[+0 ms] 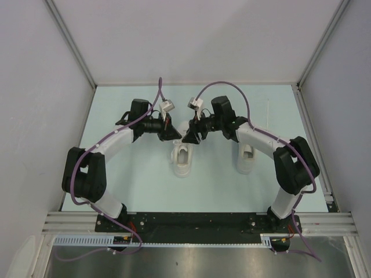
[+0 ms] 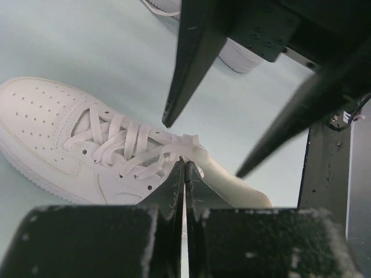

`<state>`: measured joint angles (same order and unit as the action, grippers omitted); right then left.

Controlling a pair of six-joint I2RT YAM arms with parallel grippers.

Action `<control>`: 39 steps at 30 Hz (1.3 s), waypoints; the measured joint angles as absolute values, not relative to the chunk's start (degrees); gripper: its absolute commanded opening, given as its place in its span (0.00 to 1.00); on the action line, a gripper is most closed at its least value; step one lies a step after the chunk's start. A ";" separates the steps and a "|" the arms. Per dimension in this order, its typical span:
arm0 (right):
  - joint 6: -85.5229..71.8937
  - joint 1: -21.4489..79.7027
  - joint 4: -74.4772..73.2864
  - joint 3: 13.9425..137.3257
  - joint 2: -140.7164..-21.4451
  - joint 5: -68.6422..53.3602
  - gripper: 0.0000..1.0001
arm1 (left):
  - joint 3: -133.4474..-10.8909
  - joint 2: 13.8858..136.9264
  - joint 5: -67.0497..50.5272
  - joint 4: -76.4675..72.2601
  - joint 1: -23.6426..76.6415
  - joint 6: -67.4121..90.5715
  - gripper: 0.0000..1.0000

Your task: Tie the shoes

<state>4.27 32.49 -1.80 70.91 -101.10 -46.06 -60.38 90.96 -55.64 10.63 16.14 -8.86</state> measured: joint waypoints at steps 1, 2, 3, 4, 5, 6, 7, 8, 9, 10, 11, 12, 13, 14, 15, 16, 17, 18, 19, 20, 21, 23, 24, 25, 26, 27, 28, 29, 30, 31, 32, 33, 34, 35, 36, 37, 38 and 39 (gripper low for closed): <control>4.80 33.23 -1.37 70.91 -100.25 -45.25 0.74 | -60.38 90.96 -55.61 10.50 16.14 -8.45 0.00; 5.21 34.04 -0.82 70.87 -99.55 -44.40 0.85 | -60.38 90.96 -55.64 10.37 16.14 -8.12 0.00; 5.72 34.94 -0.12 70.70 -98.87 -43.59 0.88 | -60.38 90.96 -55.64 10.33 16.14 -7.73 0.00; 5.98 35.64 0.54 70.39 -98.32 -42.89 0.89 | -60.38 90.96 -55.64 10.31 16.14 -7.49 0.00; 6.61 36.56 1.87 69.71 -97.71 -41.91 0.90 | -60.38 90.98 -55.64 10.31 16.14 -7.31 0.00; 7.16 37.36 2.90 68.90 -97.12 -40.97 0.91 | -60.38 90.98 -55.66 10.31 16.14 -7.05 0.00; 7.66 38.13 3.84 68.03 -96.68 -40.14 0.91 | -60.38 91.00 -55.66 10.31 16.14 -6.87 0.00; 8.10 38.96 4.93 67.09 -96.36 -39.05 0.90 | -60.38 91.02 -55.68 10.31 16.14 -6.81 0.00; 8.71 39.62 5.80 66.08 -96.12 -38.13 0.90 | -60.38 91.09 -55.68 10.31 16.14 -6.48 0.00; 9.15 40.07 6.46 65.30 -95.96 -37.30 0.88 | -60.38 91.11 -55.68 10.31 16.14 -6.39 0.00; 9.80 40.69 7.49 64.12 -95.85 -35.70 0.87 | -60.38 91.15 -55.68 10.31 16.14 -6.26 0.00; 10.35 41.21 8.32 63.22 -95.79 -34.46 0.86 | -60.38 91.18 -55.68 10.28 16.14 -6.07 0.00; 10.87 41.78 9.02 62.37 -95.74 -32.93 0.83 | -60.38 91.20 -55.68 10.24 16.14 -6.00 0.00; 11.27 42.26 9.74 61.63 -95.68 -31.42 0.81 | -60.38 91.22 -55.68 10.17 16.14 -5.98 0.00; 11.68 42.74 10.63 60.93 -95.64 -30.04 0.79 | -60.38 91.24 -55.68 10.11 16.14 -5.96 0.00; 12.05 43.20 11.55 60.27 -95.55 -28.62 0.77 | -60.38 91.24 -55.68 10.00 16.14 -5.98 0.00; 12.29 43.55 12.25 59.77 -95.44 -27.55 0.76 | -60.38 91.24 -55.68 9.93 16.14 -5.98 0.00; 12.56 44.01 13.04 59.27 -95.33 -26.44 0.75 | -60.38 91.26 -55.68 9.91 16.14 -5.98 0.00; 12.73 44.38 13.87 58.87 -95.22 -25.54 0.73 | -60.38 91.29 -55.68 9.89 16.14 -5.96 0.00; 12.78 44.60 14.39 58.67 -95.13 -24.58 0.72 | -60.38 91.31 -55.70 9.89 16.14 -5.98 0.00; 12.84 44.80 14.87 58.48 -95.02 -23.73 0.72 | -60.38 91.35 -55.77 9.89 16.14 -5.96 0.00; 12.93 44.91 15.49 58.24 -94.74 -22.92 0.68 | -60.38 91.39 -55.72 9.85 16.14 -5.96 0.00; 12.91 44.82 15.55 58.08 -94.26 -22.74 0.68 | -60.38 91.42 -55.72 9.85 16.14 -5.96 0.00; 12.75 44.51 15.55 57.95 -93.73 -22.85 0.68 | -60.38 91.46 -55.77 9.89 16.14 -5.96 0.00; 12.51 44.05 15.44 57.87 -92.82 -23.40 0.69 | -60.38 91.48 -55.72 9.89 16.14 -6.00 0.00; 12.25 43.59 15.40 57.87 -92.05 -23.90 0.71 | -60.38 91.50 -55.72 9.91 16.14 -6.00 0.00; 12.01 42.50 15.29 57.87 -90.89 -25.34 0.72 | -60.38 91.50 -55.70 9.93 16.14 -6.00 0.00; 11.73 41.63 15.25 57.87 -90.00 -26.35 0.72 | -60.38 91.50 -55.72 9.93 16.14 -6.02 0.00; 11.57 40.40 15.29 57.87 -88.95 -27.90 0.73 | -60.38 91.50 -55.72 9.93 16.14 -6.02 0.00; 11.57 39.00 15.31 57.87 -88.03 -29.61 0.73 | -60.38 91.50 -55.70 9.93 16.14 -6.00 0.00; 11.66 37.82 15.35 57.87 -87.31 -31.31 0.72 | -60.38 91.50 -55.70 9.91 16.14 -6.00 0.00; 12.08 36.71 15.38 57.87 -86.85 -32.82 0.72 | -60.38 91.50 -55.72 9.91 16.14 -6.00 0.00; 12.64 35.83 15.42 57.87 -86.70 -34.06 0.72 | -60.38 91.50 -55.72 9.87 16.14 -5.98 0.00; 13.39 35.31 15.42 57.87 -86.70 -35.07 0.71 | -60.38 91.50 -55.72 9.85 16.14 -5.98 0.00; 14.11 35.20 15.29 57.87 -86.80 -35.83 0.72 | -60.38 91.50 -55.70 9.78 16.14 -5.96 0.00; 14.79 35.33 15.29 57.87 -86.94 -36.51 0.72 | -60.38 91.50 -55.70 9.65 16.14 -5.93 0.00; 15.66 35.79 15.42 57.87 -87.07 -37.08 0.72 | -60.38 91.50 -55.70 9.52 16.14 -5.91 0.00; 16.67 36.38 15.51 57.87 -87.22 -37.58 0.72 | -60.38 91.50 -55.70 9.45 16.14 -5.87 0.00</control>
<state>16.67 36.38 15.51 57.87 -87.22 -37.58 -60.38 91.50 -55.70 9.45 16.14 -5.87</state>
